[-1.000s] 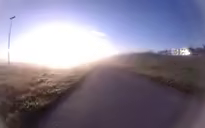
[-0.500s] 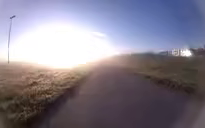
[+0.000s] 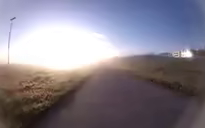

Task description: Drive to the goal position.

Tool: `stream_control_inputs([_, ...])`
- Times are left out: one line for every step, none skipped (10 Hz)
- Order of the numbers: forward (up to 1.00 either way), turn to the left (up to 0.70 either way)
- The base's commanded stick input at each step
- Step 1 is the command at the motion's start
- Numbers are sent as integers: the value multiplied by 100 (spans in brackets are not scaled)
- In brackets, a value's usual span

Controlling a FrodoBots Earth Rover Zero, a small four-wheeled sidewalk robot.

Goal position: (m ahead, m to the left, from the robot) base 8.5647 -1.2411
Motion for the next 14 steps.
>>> stream_control_inputs([85, 0])
stream_control_inputs([85, 0])
stream_control_inputs([85, 0])
stream_control_inputs([85, 0])
stream_control_inputs([85, 0])
stream_control_inputs([85, 0])
stream_control_inputs([85, 0])
stream_control_inputs([85, 0])
stream_control_inputs([85, 0])
stream_control_inputs([85, 0])
stream_control_inputs([85, 0])
stream_control_inputs([85, -34])
stream_control_inputs([85, -34])
stream_control_inputs([85, -34])
